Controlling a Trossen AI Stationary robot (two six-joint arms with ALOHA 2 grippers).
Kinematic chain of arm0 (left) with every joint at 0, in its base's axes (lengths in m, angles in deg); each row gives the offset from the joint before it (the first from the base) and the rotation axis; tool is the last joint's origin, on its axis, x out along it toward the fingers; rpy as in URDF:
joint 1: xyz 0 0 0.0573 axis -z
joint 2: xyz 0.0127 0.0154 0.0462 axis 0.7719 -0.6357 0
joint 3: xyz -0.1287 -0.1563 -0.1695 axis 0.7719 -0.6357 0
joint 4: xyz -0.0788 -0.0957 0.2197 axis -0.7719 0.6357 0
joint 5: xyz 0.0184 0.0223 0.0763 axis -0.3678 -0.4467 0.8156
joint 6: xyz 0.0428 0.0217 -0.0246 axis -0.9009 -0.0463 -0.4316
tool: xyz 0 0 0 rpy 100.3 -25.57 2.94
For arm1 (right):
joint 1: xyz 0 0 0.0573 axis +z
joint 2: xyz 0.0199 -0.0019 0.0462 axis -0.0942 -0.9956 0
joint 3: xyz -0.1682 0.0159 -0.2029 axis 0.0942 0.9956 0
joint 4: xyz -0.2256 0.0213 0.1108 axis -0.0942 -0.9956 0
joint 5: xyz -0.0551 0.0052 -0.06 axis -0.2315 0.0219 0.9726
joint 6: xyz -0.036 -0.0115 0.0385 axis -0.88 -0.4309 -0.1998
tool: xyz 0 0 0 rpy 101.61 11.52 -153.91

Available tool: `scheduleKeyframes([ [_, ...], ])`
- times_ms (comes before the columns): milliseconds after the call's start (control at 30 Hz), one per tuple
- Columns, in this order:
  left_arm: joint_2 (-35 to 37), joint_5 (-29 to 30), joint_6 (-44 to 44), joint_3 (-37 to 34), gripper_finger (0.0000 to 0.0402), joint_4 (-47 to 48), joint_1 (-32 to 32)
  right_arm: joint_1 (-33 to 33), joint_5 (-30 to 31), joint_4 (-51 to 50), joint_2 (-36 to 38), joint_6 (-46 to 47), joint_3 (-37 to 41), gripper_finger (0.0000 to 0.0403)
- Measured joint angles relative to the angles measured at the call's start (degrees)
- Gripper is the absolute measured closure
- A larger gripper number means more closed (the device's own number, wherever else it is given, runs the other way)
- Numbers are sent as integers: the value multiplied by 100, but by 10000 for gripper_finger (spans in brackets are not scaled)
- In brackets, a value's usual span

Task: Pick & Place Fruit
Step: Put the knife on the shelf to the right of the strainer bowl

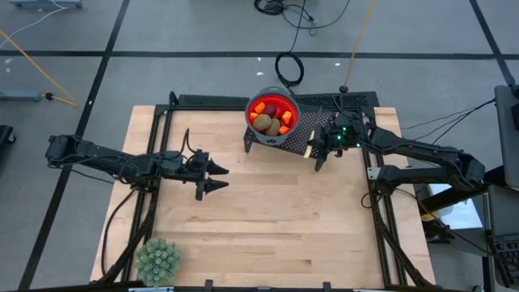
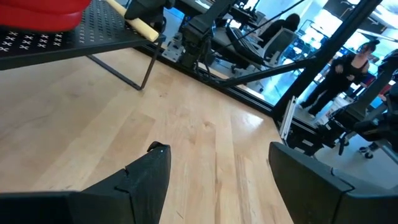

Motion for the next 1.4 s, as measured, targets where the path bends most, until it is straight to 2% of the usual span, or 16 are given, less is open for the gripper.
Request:
scheduleKeyframes([
  [300, 0, -159, 51, 0, 131, -3, 0, 0, 129, 53, 0, 82, 4, 318],
  [600, 0, -260, 107, 0, 131, -5, 0, -2, 123, 77, 0, 90, 7, 329],
  [933, 0, -373, 107, 0, 131, -10, 0, -4, -303, 69, 0, 131, 7, 333],
  [1400, 0, -454, 104, 0, 131, -32, 0, -53, -20, 69, 0, -53, 7, 333],
])
